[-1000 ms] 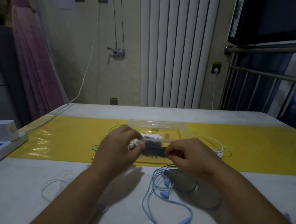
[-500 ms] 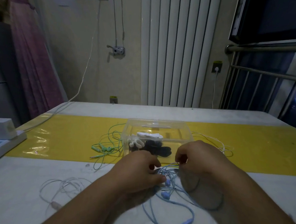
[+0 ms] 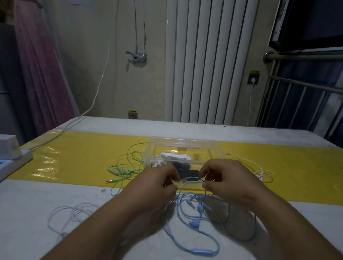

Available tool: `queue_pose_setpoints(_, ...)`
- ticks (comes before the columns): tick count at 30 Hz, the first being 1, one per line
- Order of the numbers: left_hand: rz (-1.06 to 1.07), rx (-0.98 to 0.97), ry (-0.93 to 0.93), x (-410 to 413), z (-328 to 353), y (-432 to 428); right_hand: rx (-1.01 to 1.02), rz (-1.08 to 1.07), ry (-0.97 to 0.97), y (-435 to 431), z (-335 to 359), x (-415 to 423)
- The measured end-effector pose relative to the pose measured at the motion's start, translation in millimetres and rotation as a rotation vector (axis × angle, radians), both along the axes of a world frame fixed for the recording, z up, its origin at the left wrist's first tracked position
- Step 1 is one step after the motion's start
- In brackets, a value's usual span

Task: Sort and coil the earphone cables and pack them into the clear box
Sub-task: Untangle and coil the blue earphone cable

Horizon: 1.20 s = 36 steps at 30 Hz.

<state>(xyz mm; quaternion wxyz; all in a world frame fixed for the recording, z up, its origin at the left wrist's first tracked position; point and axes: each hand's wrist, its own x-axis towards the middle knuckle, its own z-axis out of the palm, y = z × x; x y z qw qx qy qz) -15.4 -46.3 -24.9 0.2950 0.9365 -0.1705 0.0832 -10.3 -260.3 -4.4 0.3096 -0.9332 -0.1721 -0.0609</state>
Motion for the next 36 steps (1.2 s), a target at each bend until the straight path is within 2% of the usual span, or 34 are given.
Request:
queue_pose_setpoints(4, -0.077, -0.224, 0.065, 0.9, -0.5, -1.8, 0.319, 0.099, 0.001, 6.8, -0.1, -4.7)
queue_pose_setpoints(6, -0.11, -0.303, 0.084, -0.4, 1.9, -2.7, 0.396, 0.107, -0.007, 7.5, 2.5, -5.6)
queue_pose_setpoints(8, -0.094, -0.434, 0.104, 0.1, 4.4, 0.1, 0.34, 0.084, -0.017, 3.3, 3.4, -4.1)
queue_pose_setpoints(11, -0.043, -0.564, 0.018, 2.2, 9.0, 7.7, 0.197, 0.066, 0.004, -4.1, 3.7, -1.8)
queue_pose_setpoints(14, 0.007, -0.707, -0.059, 3.7, 13.4, 12.0, 0.187, 0.067, 0.013, -6.1, 7.5, -4.1)
queue_pose_setpoints(19, 0.198, -0.735, -0.176, 10.5, 15.9, 20.8, 0.585, 0.156, 0.033, -3.4, 19.6, -12.5)
queue_pose_setpoints(23, 0.144, -0.702, -0.082, 7.7, 16.6, 21.6, 0.841, 0.091, 0.051, 3.4, 21.0, -15.5)
queue_pose_setpoints(25, 0.073, -0.795, 0.019, 6.3, 17.6, 19.1, 0.92, 0.066, 0.088, 5.4, 21.8, -16.9)
queue_pose_setpoints(30, -0.11, -0.941, 0.182, -1.3, 21.5, 13.3, 0.808, 0.073, 0.019, 6.2, 19.8, -15.4)
queue_pose_setpoints(36, -0.133, -0.94, 0.142, -5.6, 23.1, 8.6, 0.671, 0.029, -0.119, 5.2, 18.4, -15.3)
